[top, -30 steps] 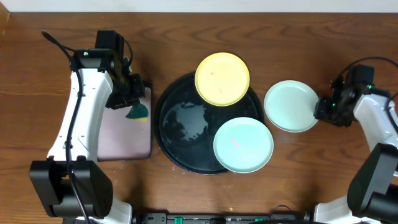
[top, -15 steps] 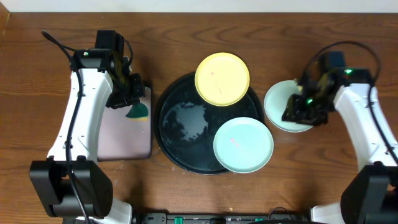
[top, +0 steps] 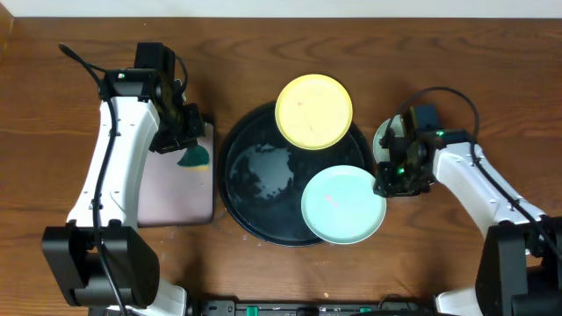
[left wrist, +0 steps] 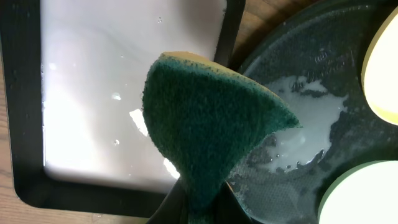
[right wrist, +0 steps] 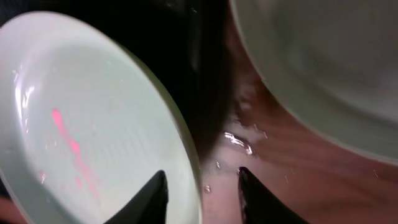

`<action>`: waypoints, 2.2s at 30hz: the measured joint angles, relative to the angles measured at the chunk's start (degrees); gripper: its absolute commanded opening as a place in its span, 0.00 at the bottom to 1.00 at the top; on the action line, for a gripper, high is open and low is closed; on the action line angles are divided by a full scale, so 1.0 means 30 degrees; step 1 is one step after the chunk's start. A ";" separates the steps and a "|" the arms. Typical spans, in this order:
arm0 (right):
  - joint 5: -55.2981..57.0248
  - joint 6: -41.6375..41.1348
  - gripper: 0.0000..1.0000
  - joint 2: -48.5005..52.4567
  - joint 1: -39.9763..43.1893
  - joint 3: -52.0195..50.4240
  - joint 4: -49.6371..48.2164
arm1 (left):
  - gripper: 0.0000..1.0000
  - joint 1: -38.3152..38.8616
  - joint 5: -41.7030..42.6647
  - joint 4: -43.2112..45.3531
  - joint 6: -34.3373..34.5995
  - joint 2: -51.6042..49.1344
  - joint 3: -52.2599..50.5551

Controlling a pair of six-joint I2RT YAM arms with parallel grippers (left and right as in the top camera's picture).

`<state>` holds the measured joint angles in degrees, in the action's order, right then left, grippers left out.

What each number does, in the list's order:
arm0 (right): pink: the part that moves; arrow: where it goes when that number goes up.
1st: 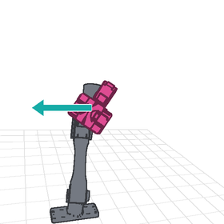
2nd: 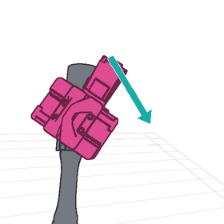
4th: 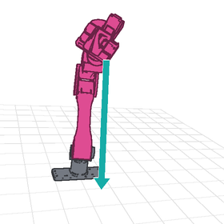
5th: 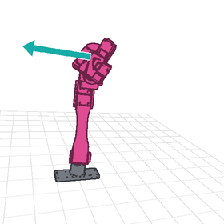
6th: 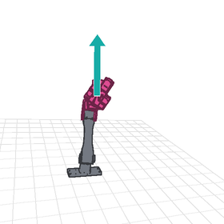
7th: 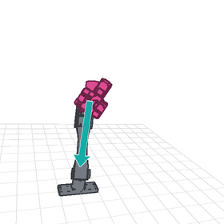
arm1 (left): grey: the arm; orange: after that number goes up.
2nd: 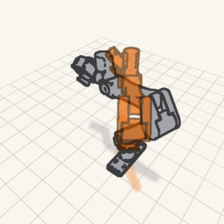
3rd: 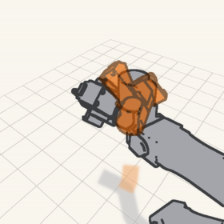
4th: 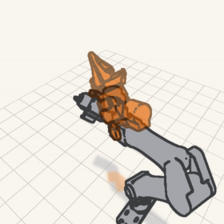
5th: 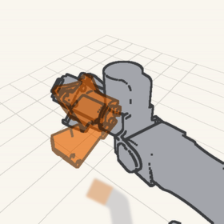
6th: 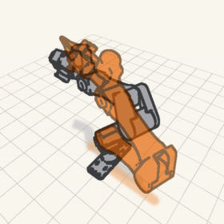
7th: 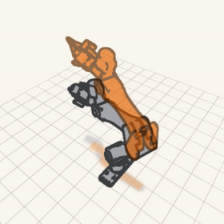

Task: Clean dirty plates on tray and stack at the side

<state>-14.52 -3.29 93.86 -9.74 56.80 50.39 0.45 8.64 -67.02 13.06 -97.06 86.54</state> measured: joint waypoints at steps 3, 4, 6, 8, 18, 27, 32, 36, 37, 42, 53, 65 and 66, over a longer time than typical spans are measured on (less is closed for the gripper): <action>-0.0007 0.0189 0.18 0.0000 -0.0430 -0.0437 -0.0627 | 0.07 0.0000 0.0000 0.0000 0.0000 0.0000 0.0000; 0.0022 0.0226 0.11 0.0000 -0.0597 -0.0539 -0.0692 | 0.07 0.0000 0.0007 0.0000 0.0000 0.0000 0.0000; 0.0080 0.0350 0.01 0.0000 -0.0874 -0.0605 -0.0758 | 0.08 0.0000 0.0007 0.0000 0.0000 0.0000 0.0000; 0.0029 0.0211 0.01 0.0000 -0.1137 -0.0597 -0.0787 | 0.07 0.0000 0.0007 0.0000 0.0000 0.0007 0.0000; -0.2055 -0.2747 0.01 0.0007 -0.3220 0.1588 -0.1428 | 0.08 0.0000 0.0007 0.0007 0.0000 0.0000 0.0000; 0.0306 -1.0579 0.01 0.0372 -0.8007 0.1880 -0.3978 | 0.07 0.0000 0.0000 0.0007 0.0000 0.0000 0.0000; 0.2222 -1.2094 0.03 0.1005 -0.9428 0.1872 -0.4342 | 0.07 0.0000 0.0000 0.0007 0.0000 0.0000 0.0000; 0.2710 -1.2728 0.19 0.1800 -0.9479 0.1872 -0.4962 | 0.07 0.0022 0.0007 0.0007 0.0000 0.0000 0.0000; 0.2681 -1.2735 0.23 0.2025 -0.9464 0.1872 -0.5195 | 0.08 0.0022 0.0007 0.0007 0.0000 0.0000 0.0000; 0.2397 -1.2174 0.33 0.2463 -0.9369 0.1880 -0.5625 | 0.07 0.0036 0.0007 -0.0007 0.0000 0.0000 0.0000; 0.2324 -0.8131 0.23 0.2579 -0.8779 0.1923 -0.6521 | 0.07 0.0947 0.0000 0.0000 0.0000 0.0000 0.0000; 0.2295 -0.6645 0.01 0.4058 -0.8772 0.1945 -0.7665 | 0.07 0.2557 0.0007 0.0087 0.0146 0.0000 0.0000; 0.2295 -0.6666 0.01 0.4080 -0.8772 0.1945 -0.7759 | 0.07 0.2637 0.0000 0.0124 0.0153 0.0000 0.0000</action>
<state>-7.64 -23.29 106.10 -36.05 62.63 27.11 8.36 8.64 -66.65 13.52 -97.06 86.54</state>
